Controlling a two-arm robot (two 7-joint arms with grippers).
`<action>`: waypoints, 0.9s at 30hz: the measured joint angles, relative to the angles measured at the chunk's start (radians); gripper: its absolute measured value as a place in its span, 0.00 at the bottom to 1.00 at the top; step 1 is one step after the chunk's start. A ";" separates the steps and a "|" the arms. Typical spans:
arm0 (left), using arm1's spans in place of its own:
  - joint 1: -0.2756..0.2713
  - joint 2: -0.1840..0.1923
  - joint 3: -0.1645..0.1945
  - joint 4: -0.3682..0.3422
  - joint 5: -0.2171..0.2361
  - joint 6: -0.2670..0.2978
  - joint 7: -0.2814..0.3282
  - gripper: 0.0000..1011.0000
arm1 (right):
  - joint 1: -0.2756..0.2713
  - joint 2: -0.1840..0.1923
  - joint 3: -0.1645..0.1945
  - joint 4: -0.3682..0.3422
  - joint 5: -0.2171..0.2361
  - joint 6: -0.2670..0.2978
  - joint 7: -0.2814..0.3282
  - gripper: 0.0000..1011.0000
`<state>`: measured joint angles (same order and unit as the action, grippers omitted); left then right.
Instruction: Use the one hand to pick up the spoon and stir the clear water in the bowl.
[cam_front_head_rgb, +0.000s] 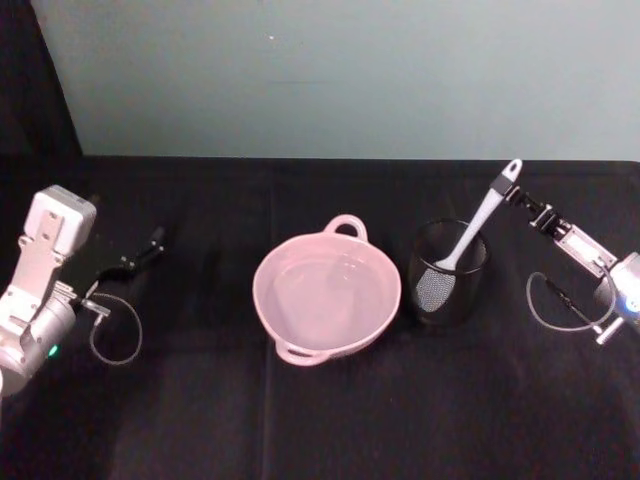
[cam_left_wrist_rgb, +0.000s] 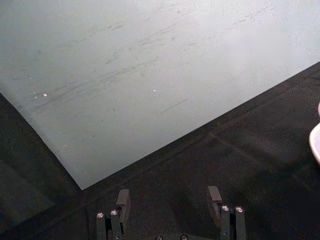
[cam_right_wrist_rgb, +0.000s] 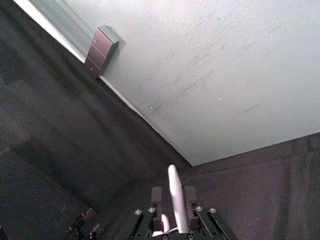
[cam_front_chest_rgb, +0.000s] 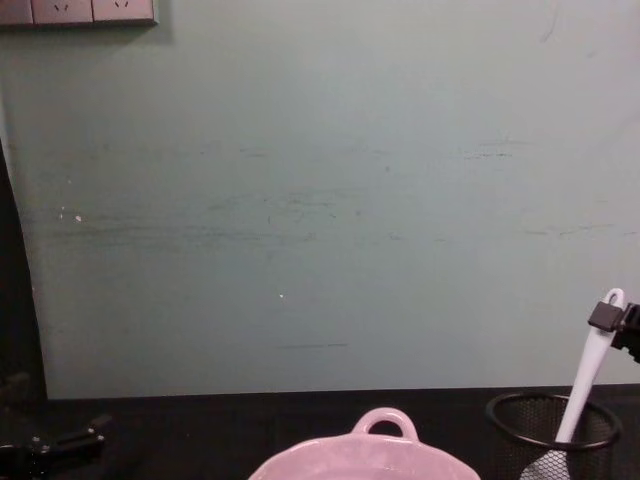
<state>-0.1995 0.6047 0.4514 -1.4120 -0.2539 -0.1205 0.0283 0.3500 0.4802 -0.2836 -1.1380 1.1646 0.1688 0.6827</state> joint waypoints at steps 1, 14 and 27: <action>0.000 0.000 0.000 0.000 0.000 0.000 0.000 1.00 | 0.000 0.001 -0.001 -0.001 0.001 -0.001 0.000 0.25; 0.000 0.000 0.000 0.000 0.000 0.000 0.000 1.00 | -0.015 0.054 -0.039 -0.089 -0.049 -0.072 -0.039 0.12; 0.000 0.000 0.000 0.000 0.000 0.000 0.000 1.00 | -0.046 0.130 -0.056 -0.294 -0.219 -0.143 -0.154 0.12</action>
<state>-0.1995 0.6047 0.4514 -1.4120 -0.2539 -0.1205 0.0283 0.3037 0.6104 -0.3396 -1.4318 0.9458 0.0263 0.5288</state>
